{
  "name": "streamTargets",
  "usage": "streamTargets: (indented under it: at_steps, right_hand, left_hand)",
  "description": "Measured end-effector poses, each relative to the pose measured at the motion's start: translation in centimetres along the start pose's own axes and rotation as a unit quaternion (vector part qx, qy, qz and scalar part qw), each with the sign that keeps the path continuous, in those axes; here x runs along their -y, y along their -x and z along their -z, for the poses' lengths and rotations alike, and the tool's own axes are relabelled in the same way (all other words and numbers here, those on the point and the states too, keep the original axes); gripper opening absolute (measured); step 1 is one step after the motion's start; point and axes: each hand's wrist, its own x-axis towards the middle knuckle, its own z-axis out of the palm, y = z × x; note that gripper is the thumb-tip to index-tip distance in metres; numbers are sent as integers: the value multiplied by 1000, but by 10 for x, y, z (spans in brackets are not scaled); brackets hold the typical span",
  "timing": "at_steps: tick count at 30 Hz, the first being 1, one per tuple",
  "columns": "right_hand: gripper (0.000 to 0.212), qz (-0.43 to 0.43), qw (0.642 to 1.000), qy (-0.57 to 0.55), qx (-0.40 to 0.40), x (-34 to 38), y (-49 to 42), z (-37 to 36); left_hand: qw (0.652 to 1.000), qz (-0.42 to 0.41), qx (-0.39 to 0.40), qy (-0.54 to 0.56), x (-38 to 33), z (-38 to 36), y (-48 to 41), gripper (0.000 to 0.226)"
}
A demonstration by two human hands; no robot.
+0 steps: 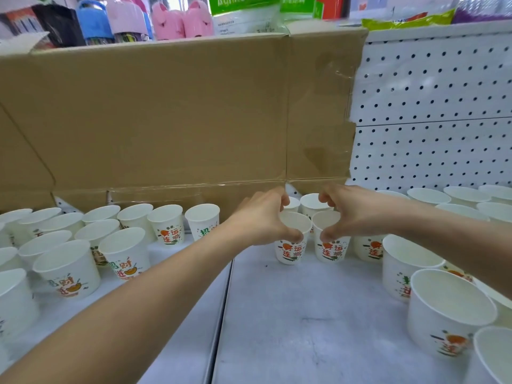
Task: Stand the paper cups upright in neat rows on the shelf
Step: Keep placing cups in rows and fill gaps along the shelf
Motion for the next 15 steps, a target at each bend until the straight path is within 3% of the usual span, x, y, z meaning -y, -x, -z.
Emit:
streamTargets:
  at_steps: [8,12,15]
  right_hand:
    - [80,-5,1000,8,7,4,6,0]
    - [80,2,1000,27,-10,13,4,4]
    - [82,-6,1000,26,-8,19,0,7]
  left_hand:
    - [1000,-21,3,22,1,0,8,73]
    - [1000,-13,3,20,16,6,14,92]
    - [995,36,53,75,31,10,15,114]
